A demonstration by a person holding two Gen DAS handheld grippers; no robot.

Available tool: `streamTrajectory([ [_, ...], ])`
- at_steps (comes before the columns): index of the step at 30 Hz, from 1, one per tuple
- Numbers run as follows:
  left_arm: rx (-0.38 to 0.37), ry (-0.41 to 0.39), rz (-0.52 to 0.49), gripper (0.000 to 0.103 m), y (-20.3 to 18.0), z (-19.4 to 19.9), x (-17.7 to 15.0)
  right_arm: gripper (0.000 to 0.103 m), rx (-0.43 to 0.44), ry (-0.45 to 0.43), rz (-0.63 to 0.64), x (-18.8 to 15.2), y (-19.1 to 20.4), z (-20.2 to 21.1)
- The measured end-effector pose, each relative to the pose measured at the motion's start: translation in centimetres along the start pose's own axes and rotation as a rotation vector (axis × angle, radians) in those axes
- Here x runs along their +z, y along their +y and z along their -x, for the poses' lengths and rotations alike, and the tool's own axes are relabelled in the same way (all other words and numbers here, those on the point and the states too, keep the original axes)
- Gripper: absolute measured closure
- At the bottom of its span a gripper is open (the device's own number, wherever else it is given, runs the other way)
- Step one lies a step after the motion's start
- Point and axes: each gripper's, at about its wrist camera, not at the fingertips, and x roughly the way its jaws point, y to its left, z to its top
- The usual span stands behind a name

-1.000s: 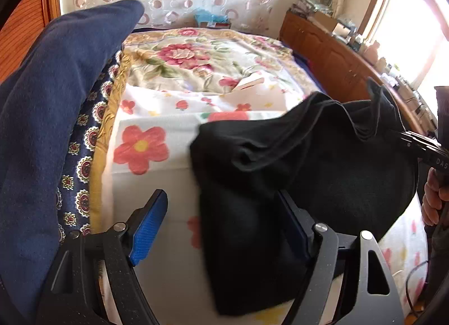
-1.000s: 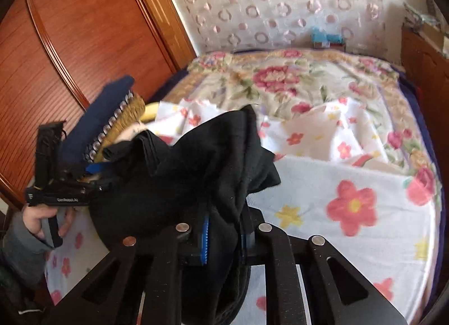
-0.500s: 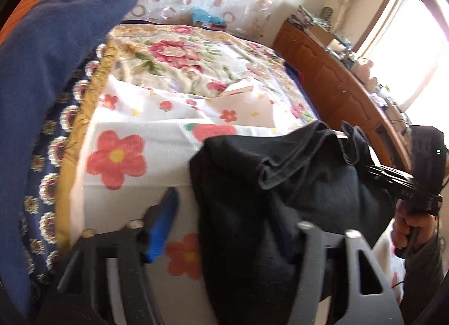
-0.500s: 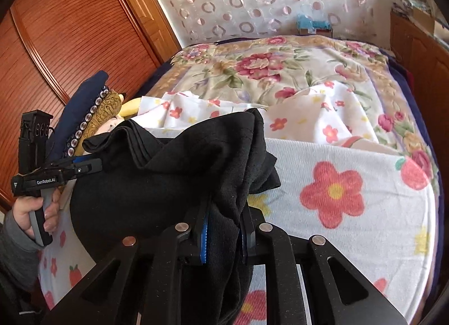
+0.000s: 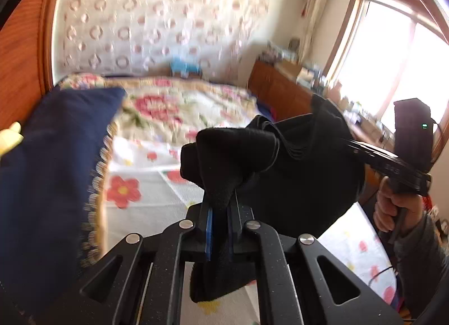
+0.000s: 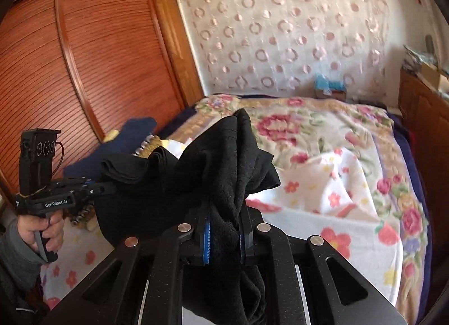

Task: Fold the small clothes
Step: 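Lift the folded shirt with both tools and carry it onto the clothes stack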

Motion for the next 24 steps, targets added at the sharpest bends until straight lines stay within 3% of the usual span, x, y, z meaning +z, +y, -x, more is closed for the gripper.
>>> streamTrajectory([
  [7,0.096,-0.196,0.031,0.095,2.1,8.9,1.0,0.089,0.075,-0.087,0.183,6.2,6.0,0.8],
  [12,0.219,-0.278,0.103,0.095,5.9,13.0,0.0,0.089,0.138,-0.076,0.34,11.9,11.6,-3.5],
  [18,0.363,-0.208,0.243,0.095,12.1,12.0,-3.9,0.089,0.207,0.021,0.492,16.6,18.7,-13.6],
  [21,0.407,-0.13,0.3,0.095,14.9,10.2,-5.9,0.087,0.184,0.103,0.5,16.5,21.3,-20.7],
  [24,0.421,-0.104,0.299,0.095,15.3,10.1,-7.0,0.081,0.12,0.153,0.458,16.3,21.8,-24.8],
])
